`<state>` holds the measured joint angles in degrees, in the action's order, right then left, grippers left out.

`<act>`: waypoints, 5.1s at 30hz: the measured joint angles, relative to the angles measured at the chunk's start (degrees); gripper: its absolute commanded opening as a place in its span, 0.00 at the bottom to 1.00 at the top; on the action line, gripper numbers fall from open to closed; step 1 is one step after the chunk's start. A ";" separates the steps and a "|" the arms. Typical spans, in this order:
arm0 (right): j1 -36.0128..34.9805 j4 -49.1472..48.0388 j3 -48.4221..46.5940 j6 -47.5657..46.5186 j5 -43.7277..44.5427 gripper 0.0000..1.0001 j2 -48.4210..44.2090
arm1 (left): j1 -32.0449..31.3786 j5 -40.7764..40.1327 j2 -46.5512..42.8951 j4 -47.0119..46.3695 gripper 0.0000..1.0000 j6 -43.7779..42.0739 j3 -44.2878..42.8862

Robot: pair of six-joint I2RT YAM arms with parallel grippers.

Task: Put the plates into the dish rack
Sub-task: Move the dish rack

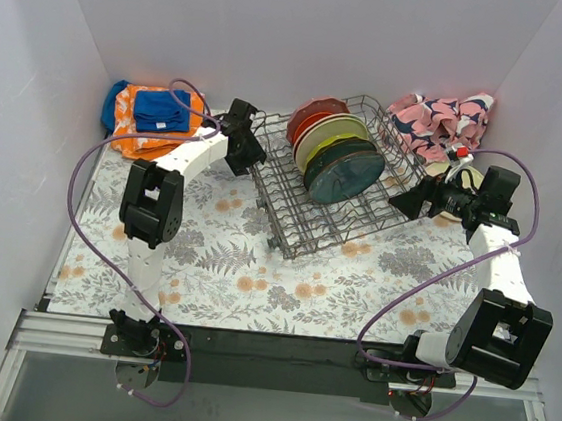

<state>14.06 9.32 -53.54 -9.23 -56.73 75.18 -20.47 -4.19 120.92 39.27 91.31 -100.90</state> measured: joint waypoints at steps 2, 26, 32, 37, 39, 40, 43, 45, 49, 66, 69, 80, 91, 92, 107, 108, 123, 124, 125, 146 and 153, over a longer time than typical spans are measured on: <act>-0.09 0.00 0.00 0.00 0.02 0.98 0.00 | -0.20 -0.50 0.55 0.85 0.44 -0.04 -0.44; -0.26 0.44 0.00 -0.04 0.70 0.98 0.22 | -0.76 -3.10 0.72 3.02 0.28 -0.94 -2.36; -0.26 0.48 0.00 -0.04 0.85 0.98 0.22 | -0.76 -3.69 0.72 3.19 0.22 -1.18 -2.36; -0.26 0.85 -0.02 -0.07 0.90 0.98 0.22 | -0.76 -4.02 0.72 3.19 0.17 -1.42 -2.36; -0.26 0.90 -0.02 -0.09 0.90 0.98 0.31 | -0.76 -4.04 0.72 3.02 0.12 -1.44 -2.36; -0.26 0.92 -0.02 -0.11 0.90 0.98 0.33 | -0.76 -4.15 0.72 2.99 0.11 -1.49 -2.36; -0.26 0.96 -0.02 -0.17 0.92 0.98 0.33 | -0.87 -4.57 0.72 2.97 0.08 -1.95 -2.36; -0.26 1.01 -0.02 -0.20 0.94 0.98 0.33 | -0.98 -4.87 0.72 3.02 0.06 -1.99 -2.36; -0.26 1.09 -0.02 -0.22 1.07 0.98 0.33 | -1.03 -5.07 0.72 2.97 0.03 -2.03 -2.36; -4.39 1.22 -0.24 -1.55 2.43 0.96 2.25 | -0.59 -4.15 -1.03 -0.74 0.01 -1.95 1.57; -10.08 1.27 -1.01 -4.28 4.81 0.93 3.39 | -0.57 -3.98 -1.49 -1.66 0.00 -1.97 2.51; -20.48 -7.52 -1.70 -12.76 13.94 0.43 5.38 | -0.22 -2.45 -3.65 -4.81 0.00 -1.99 6.40; -27.36 -15.96 -2.08 -15.54 25.99 0.43 10.32 | -0.11 -1.07 -5.38 -5.57 0.00 -2.01 8.94; -27.78 -16.81 -2.10 -15.61 26.93 0.43 10.58 | -0.09 -0.90 -5.55 -5.77 0.00 -2.01 9.27; -30.99 -22.77 -3.34 -15.82 36.04 0.42 15.02 | 1.09 2.14 -8.72 -9.40 0.00 -1.97 14.62; -31.23 -23.21 -3.72 -15.82 36.44 0.42 15.37 | 1.22 2.45 -9.14 -9.51 0.00 -1.97 15.21; -34.07 -25.18 -5.40 -14.84 39.10 0.42 19.08 | 4.98 4.98 -11.63 -10.84 0.00 -2.45 18.93; -34.38 -25.18 -5.53 -14.75 39.26 0.42 19.12 | 5.29 5.11 -11.85 -10.82 0.00 -2.54 19.23; -34.71 -25.18 -5.70 -14.71 39.34 0.42 19.19 | 5.66 5.29 -12.13 -10.86 0.00 -2.62 19.61; -42.71 -26.47 -8.81 -14.32 41.53 0.42 22.05 | 13.84 6.75 -15.06 -9.66 0.00 -5.27 22.69; -44.44 -26.71 -9.05 -14.45 41.86 0.43 22.29 | 14.56 7.04 -15.26 -9.51 0.00 -5.77 22.82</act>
<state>-30.37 -17.39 -62.59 -23.68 -14.87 97.47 -5.91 2.85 105.67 29.76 85.54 -78.08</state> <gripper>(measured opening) 0.424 0.146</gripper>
